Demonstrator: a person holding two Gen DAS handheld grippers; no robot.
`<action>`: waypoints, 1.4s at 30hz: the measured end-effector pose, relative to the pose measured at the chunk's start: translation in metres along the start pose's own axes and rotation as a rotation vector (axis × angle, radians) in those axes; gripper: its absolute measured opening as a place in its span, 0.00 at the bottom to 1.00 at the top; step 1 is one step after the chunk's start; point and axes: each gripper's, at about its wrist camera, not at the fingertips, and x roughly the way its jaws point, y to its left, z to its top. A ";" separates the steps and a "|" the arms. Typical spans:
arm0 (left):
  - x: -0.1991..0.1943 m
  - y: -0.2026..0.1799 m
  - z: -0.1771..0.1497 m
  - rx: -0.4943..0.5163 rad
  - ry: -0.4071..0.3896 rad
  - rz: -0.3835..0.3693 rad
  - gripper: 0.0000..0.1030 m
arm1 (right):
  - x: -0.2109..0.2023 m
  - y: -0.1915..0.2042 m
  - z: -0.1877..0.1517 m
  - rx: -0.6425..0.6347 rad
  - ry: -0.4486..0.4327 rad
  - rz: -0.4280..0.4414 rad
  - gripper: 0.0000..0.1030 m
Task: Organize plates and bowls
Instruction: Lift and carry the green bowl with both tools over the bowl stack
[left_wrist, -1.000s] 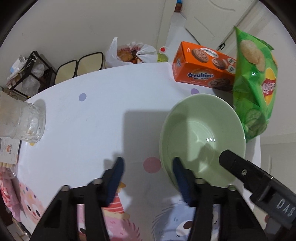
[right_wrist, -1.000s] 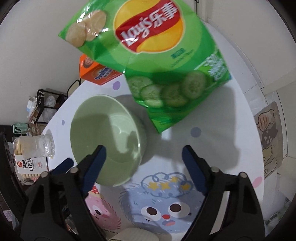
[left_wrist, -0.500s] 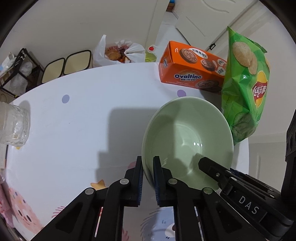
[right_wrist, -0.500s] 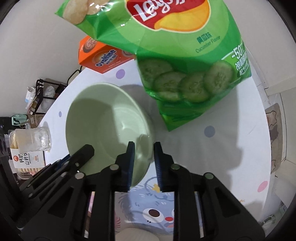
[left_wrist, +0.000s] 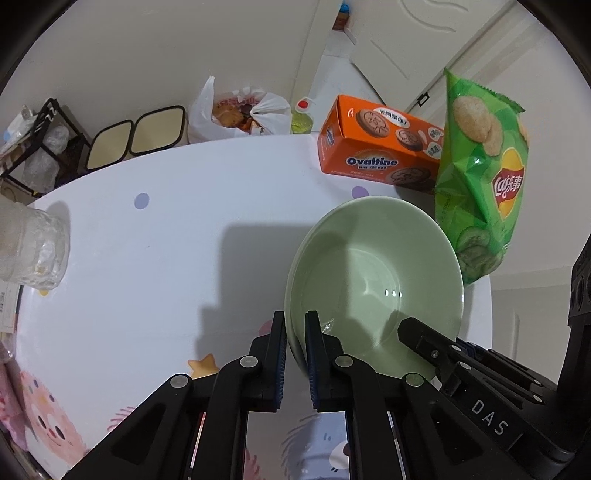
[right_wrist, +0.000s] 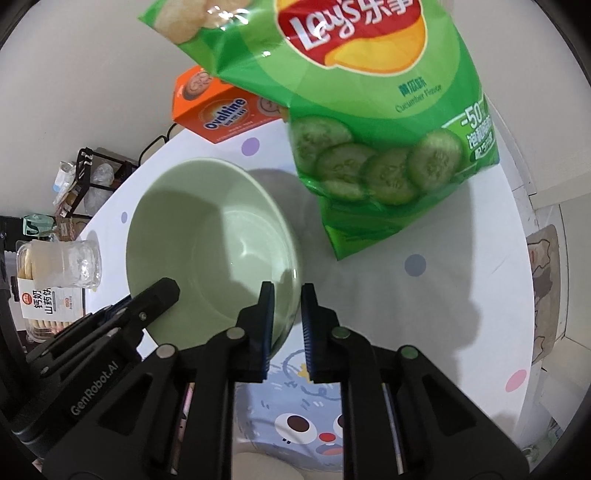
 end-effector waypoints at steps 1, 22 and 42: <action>-0.002 0.000 -0.001 -0.001 -0.003 0.000 0.09 | -0.002 0.000 0.000 0.000 -0.003 0.002 0.16; -0.083 0.003 -0.047 0.029 -0.130 0.010 0.09 | -0.059 0.028 -0.049 -0.049 -0.086 0.028 0.16; -0.132 0.032 -0.121 0.092 -0.188 0.014 0.08 | -0.081 0.062 -0.141 -0.040 -0.144 0.040 0.17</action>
